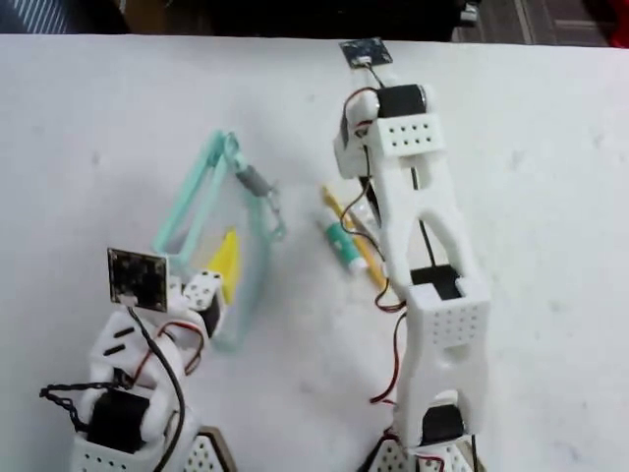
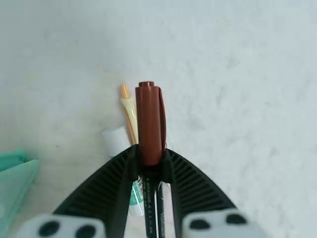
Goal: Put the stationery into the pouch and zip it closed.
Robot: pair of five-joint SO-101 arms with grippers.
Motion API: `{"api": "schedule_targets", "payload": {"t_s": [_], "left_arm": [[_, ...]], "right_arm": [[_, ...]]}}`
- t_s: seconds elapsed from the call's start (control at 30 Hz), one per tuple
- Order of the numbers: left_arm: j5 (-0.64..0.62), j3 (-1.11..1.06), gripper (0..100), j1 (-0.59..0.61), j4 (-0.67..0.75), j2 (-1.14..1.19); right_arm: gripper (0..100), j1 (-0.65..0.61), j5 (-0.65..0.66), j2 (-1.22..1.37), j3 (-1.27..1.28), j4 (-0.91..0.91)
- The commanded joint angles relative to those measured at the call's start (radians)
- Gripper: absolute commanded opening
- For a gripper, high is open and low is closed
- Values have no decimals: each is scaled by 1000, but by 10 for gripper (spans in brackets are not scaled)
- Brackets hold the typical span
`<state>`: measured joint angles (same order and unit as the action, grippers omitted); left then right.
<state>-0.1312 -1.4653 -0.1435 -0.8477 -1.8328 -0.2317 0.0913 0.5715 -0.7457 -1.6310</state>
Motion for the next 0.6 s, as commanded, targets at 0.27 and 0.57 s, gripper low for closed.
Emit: {"api": "schedule_targets", "payload": {"t_s": [0.27, 0.57], "left_arm": [[-14, -3, 162, -4, 12, 4], [-14, -3, 162, -4, 12, 4]], "right_arm": [[17, -13, -9, -303, 84, -73], [17, -134, -8, -605, 419, 62]]}}
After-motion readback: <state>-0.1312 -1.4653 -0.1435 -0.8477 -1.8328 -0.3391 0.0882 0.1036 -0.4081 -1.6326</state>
